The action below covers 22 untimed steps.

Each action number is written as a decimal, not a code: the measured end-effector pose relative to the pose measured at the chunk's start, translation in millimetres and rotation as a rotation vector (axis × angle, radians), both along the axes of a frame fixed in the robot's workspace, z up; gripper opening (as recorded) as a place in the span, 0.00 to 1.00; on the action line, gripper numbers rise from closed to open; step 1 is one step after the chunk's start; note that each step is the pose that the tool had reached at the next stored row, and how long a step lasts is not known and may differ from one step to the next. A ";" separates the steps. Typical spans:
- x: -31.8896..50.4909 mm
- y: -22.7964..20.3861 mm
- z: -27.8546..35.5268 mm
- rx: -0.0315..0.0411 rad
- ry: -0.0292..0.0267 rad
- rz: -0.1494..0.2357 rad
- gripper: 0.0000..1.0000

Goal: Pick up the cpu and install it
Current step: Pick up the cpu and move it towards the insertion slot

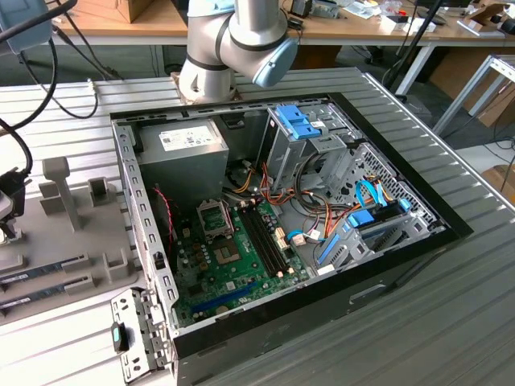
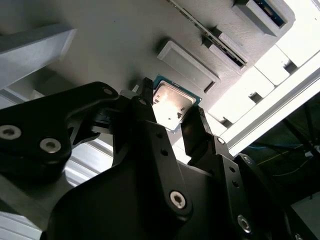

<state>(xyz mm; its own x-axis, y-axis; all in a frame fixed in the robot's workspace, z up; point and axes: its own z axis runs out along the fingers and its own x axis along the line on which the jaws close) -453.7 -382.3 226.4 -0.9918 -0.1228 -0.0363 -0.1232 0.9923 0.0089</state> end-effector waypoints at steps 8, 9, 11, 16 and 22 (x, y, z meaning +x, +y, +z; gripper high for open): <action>0.0 0.0 5.4 0.0001 -0.0001 0.000 0.47; 0.0 0.0 5.9 0.0000 -0.0001 0.000 0.47; 0.0 0.0 6.7 0.0001 -0.0001 0.000 0.47; 0.0 0.0 9.8 0.0001 0.0000 0.000 0.47; 0.0 0.0 14.9 0.0000 -0.0001 0.000 0.47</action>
<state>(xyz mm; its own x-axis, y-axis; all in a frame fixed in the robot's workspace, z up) -453.7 -382.2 241.4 -0.9918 -0.1227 -0.0364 -0.1231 0.9924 0.0089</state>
